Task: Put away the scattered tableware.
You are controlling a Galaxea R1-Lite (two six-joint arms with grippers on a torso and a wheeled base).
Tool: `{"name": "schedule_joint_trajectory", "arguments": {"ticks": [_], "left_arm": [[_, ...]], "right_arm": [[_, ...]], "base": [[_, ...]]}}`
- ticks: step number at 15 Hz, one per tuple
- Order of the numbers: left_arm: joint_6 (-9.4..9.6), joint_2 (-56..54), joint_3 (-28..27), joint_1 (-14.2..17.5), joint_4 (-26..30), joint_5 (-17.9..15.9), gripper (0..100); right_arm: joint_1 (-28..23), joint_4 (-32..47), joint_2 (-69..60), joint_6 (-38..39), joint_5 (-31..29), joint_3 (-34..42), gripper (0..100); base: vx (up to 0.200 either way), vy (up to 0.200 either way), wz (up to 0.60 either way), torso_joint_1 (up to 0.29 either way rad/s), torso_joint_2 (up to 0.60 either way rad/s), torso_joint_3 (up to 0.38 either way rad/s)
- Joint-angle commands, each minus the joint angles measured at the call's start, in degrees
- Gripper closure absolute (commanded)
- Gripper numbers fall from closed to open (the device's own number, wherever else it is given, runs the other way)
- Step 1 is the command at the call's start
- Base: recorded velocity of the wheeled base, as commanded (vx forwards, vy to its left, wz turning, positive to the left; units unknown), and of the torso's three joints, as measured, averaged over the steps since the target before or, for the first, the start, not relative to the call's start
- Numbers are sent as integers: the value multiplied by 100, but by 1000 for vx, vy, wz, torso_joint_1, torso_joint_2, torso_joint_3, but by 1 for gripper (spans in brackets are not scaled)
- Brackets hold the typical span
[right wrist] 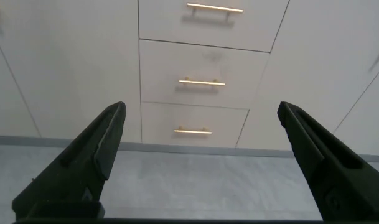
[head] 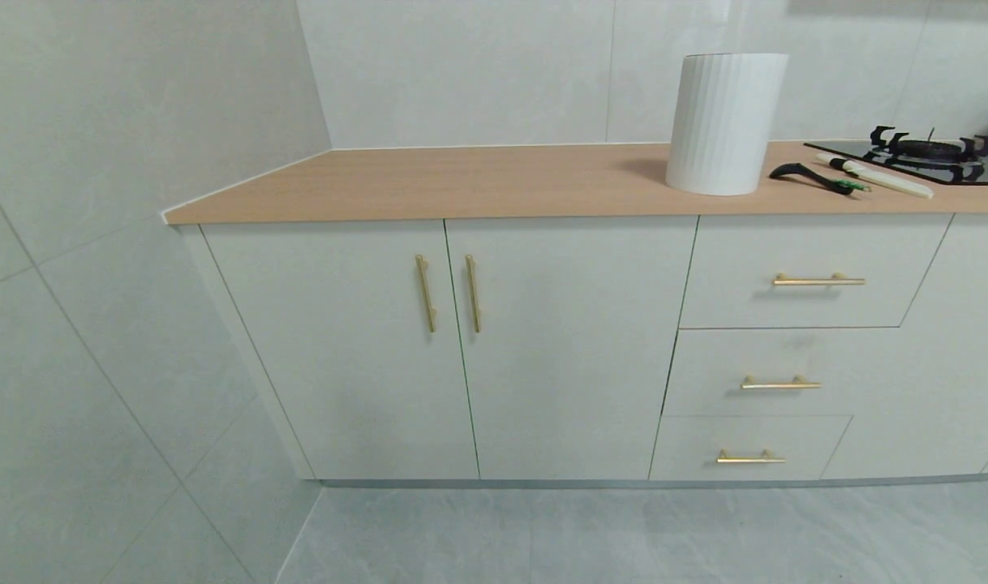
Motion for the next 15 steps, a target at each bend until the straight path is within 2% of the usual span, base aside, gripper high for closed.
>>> {"name": "schedule_joint_trajectory", "arguments": {"ticks": [1, 2, 3, 6, 14, 15], "left_arm": [[-26, 10, 2, -1, 11, -1, 0], [-97, 10, 2, -1, 2, 8, 0], [-106, 10, 2, -1, 2, 8, 0], [-97, 10, 2, -1, 2, 8, 0], [-79, 10, 2, -1, 2, -1, 0], [-70, 10, 2, -1, 2, -1, 0]], "right_arm": [[2, 10, 25, 154, -15, -11, 0], [2, 142, 25, 858, -42, 16, 0], [-7, 282, 16, 1130, -147, 7, 0], [-7, 265, 25, 541, 134, 7, 0], [-7, 256, 16, 770, 248, 16, 0], [-7, 256, 16, 761, 248, 16, 0]], "base": [[0, 0, 0, 0, 0, 0], [0, 0, 0, 0, 0, 0], [0, 0, 0, 0, 0, 0], [0, 0, 0, 0, 0, 0], [0, 0, 0, 0, 0, 0], [0, -200, 0, 2, 2, 2]]}}
